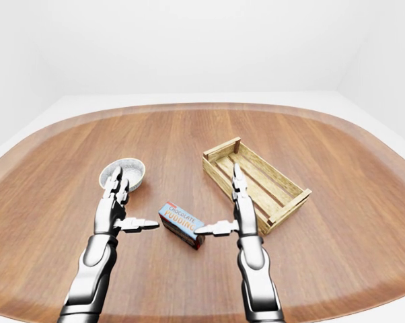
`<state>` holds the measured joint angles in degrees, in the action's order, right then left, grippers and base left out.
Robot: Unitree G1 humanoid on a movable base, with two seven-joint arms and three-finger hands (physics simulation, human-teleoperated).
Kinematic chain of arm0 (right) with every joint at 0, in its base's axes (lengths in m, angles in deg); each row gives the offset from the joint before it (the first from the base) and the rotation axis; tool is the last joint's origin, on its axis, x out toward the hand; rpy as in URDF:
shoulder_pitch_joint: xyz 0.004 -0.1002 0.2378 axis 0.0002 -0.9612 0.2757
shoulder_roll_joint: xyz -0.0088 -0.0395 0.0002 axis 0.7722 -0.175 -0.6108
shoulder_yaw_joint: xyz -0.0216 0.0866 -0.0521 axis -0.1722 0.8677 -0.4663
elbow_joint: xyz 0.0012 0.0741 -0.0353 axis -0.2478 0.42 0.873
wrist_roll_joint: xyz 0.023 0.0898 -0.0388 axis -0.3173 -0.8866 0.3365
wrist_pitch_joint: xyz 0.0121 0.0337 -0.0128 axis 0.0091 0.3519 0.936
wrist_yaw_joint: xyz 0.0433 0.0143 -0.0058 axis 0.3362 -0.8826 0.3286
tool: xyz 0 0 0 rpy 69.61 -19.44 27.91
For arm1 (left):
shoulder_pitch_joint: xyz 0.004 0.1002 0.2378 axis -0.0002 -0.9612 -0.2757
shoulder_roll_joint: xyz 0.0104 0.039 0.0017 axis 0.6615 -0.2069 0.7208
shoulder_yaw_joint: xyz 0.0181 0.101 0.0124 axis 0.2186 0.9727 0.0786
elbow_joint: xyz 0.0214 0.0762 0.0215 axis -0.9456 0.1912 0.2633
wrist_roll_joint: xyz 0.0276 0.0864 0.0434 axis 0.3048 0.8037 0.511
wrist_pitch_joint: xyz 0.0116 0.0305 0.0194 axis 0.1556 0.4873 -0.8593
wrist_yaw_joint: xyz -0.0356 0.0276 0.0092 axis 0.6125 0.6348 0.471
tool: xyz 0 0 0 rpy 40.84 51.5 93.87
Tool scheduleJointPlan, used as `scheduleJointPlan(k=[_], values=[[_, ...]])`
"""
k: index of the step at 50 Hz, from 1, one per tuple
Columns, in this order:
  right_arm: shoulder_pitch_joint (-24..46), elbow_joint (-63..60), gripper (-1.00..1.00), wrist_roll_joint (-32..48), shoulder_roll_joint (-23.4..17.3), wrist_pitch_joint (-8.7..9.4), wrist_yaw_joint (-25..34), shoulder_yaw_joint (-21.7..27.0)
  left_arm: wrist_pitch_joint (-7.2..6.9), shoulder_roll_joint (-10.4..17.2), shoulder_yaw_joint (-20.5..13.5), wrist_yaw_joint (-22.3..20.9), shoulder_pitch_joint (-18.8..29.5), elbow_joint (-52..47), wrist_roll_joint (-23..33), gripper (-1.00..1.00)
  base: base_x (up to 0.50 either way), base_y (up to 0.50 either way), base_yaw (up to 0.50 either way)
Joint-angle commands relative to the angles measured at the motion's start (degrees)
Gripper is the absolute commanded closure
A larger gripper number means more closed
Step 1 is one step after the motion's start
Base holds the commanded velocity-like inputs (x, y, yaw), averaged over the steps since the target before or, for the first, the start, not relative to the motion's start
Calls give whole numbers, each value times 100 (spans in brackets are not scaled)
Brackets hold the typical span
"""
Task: Pick up the chocolate pudding and put it in the tray.
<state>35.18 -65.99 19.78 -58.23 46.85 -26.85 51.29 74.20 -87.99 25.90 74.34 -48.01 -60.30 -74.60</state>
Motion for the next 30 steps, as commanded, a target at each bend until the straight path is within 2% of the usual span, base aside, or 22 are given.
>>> scheduleJointPlan(k=[1, 7, 9, 13, 26, 30], values=[[-4, 263, -100, 124, 10, 0, -23, -98, -125, 5, 17, -19, -13, -88, 6, -100, 0, 0, 0], [-98, 304, -100, 193, 17, 0, 13, -191, -36, 5, 14, -27, -1, 7, 11, -100, 0, 0, 0], [-133, 319, -100, 214, 16, 0, 41, -234, -83, 3, 21, -26, -17, -54, 15, -100, 0, 0, 0], [-199, 320, -100, 251, 2, 0, 141, -320, -46, 7, 19, -26, -2, 17, 32, -100, 0, 0, 0], [-277, 451, -100, 392, 9, 0, 223, -467, -86, 9, 19, -34, -15, -26, 37, -100, 0, 0, 0], [-279, 487, -100, 434, 17, 0, 219, -514, -60, 6, 24, -33, -20, 0, 49, -100, 0, 0, 0]])
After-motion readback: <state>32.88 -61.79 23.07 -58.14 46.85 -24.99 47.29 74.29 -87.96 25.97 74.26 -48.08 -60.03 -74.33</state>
